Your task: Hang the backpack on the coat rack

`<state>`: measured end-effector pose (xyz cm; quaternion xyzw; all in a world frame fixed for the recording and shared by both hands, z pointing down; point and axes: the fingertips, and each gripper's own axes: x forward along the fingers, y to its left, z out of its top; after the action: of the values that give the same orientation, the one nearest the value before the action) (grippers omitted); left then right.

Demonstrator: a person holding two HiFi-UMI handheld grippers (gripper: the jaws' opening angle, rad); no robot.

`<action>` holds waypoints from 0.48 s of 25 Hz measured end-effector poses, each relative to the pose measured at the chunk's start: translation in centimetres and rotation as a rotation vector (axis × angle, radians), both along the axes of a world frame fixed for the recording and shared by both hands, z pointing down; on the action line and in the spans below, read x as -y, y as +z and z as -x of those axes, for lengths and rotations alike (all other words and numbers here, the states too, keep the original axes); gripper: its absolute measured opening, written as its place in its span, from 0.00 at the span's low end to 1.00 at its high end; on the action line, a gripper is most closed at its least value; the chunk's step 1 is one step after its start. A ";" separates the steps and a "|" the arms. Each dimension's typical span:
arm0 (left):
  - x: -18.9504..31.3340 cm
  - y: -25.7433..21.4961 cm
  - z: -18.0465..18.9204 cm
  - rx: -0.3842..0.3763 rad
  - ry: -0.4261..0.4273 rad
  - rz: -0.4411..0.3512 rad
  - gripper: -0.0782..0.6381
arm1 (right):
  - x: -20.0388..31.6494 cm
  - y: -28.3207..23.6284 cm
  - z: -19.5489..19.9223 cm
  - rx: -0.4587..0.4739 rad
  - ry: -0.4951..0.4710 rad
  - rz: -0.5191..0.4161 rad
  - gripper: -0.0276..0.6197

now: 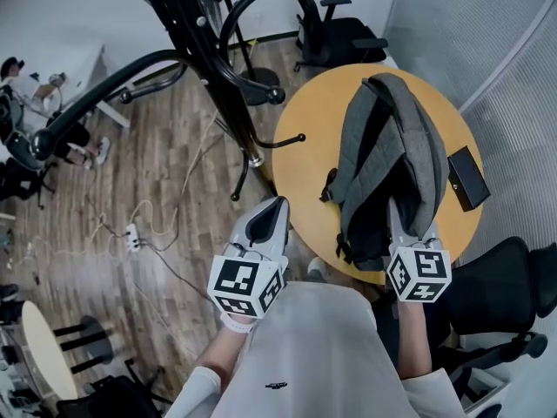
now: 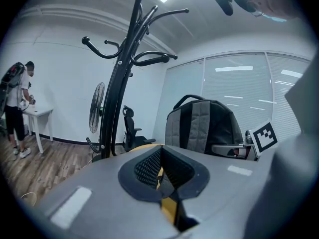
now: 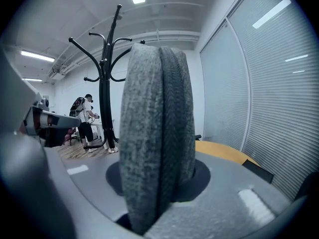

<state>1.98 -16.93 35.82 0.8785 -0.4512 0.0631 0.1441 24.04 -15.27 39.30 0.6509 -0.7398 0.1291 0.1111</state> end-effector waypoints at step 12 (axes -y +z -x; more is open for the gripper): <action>1.8 1.5 -0.8 0.010 -0.067 0.045 0.13 | 4.0 4.3 -1.8 -0.088 0.005 -0.011 0.18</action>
<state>2.82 -18.73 37.29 0.8590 -0.4796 0.0727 0.1635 25.82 -19.26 43.56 0.6583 -0.7334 0.0962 0.1397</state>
